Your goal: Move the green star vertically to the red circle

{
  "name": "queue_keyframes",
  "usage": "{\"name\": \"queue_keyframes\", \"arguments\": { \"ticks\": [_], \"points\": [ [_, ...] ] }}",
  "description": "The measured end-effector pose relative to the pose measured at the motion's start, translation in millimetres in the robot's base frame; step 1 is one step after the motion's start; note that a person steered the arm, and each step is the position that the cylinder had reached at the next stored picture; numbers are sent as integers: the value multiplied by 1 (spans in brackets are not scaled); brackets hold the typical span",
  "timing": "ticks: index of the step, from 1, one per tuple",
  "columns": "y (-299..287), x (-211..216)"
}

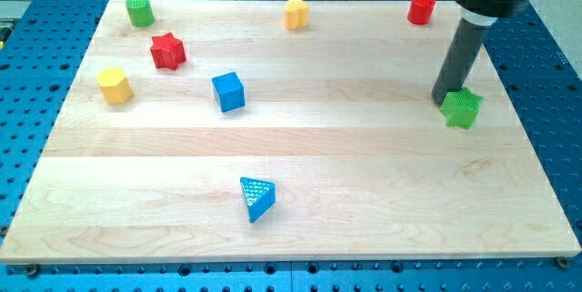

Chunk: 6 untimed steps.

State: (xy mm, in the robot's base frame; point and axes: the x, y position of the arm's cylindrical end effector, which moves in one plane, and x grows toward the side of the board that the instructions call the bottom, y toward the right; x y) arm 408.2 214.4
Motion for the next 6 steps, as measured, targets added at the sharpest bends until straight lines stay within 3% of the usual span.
{"name": "queue_keyframes", "arguments": {
  "ticks": [1, 2, 3, 5, 6],
  "points": [
    [-28, 0],
    [-65, 51],
    [-52, 105],
    [41, 99],
    [8, 75]
  ]
}}
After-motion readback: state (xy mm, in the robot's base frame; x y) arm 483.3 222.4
